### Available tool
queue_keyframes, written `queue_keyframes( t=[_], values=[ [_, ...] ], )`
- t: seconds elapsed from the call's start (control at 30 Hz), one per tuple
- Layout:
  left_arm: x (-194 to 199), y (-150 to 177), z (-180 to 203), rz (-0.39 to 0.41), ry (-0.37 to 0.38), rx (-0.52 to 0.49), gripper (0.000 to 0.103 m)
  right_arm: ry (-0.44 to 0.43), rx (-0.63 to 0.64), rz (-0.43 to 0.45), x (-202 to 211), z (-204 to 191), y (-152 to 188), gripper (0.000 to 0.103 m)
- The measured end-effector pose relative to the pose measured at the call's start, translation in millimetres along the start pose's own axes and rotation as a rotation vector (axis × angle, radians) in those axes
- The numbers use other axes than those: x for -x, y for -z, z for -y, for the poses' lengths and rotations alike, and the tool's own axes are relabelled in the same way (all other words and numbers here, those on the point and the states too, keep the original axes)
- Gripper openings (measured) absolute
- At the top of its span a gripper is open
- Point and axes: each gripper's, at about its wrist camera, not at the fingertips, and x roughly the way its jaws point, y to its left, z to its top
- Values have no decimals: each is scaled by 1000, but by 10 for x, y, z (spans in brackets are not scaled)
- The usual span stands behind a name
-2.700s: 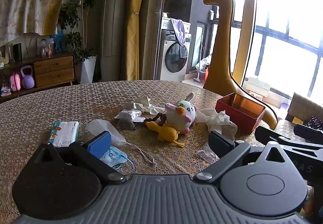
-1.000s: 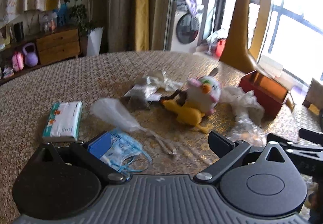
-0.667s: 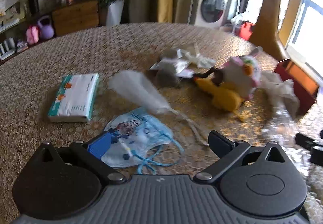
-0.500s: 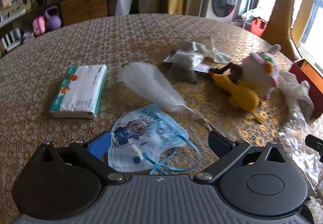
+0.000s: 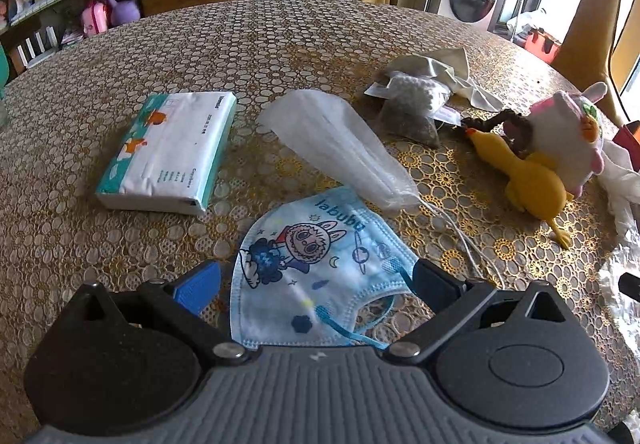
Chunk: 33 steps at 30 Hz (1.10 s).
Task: Organize soft objects
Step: 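Reach the left tool to the blue cartoon face mask and close on it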
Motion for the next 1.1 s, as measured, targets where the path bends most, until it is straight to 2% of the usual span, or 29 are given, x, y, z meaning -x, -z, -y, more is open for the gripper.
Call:
queue_keyframes(
  t=[0.27,0.37,0.43,0.57,0.67,0.77,0.83,0.87,0.9,0.93,1.0,1.1],
  values=[
    [-102,9,-8,-22,-7,10,102,19,-4,-16,-101,-13,49,99],
    [-115,19,11,-25,-16,-4,102,22,11,-5,-87,-34,47,94],
    [-109,23,4,-22,-13,3,100,0,2,-5,-76,-23,48,87],
    [-87,9,-14,-10,-20,8,84,-23,7,5,-51,-25,47,74],
    [-70,-1,-25,-2,-27,9,68,-25,15,13,-26,-35,43,58],
    [-61,-6,-21,7,-39,-3,52,-22,27,17,-5,-54,37,40],
    [-54,-9,-14,13,-49,-13,40,-10,35,21,8,-58,37,22],
    [-52,-13,-14,17,-50,-17,33,-8,35,21,11,-55,39,17],
    [-49,-14,-14,20,-47,-22,31,-6,34,21,11,-54,41,10],
    [-45,-11,-14,22,-45,-25,28,-3,33,22,15,-47,42,7],
    [-39,-6,-16,25,-42,-28,9,-4,31,23,25,-37,50,1],
    [-6,-3,-7,35,-33,-40,6,-8,18,46,92,-12,58,1]
  ],
)
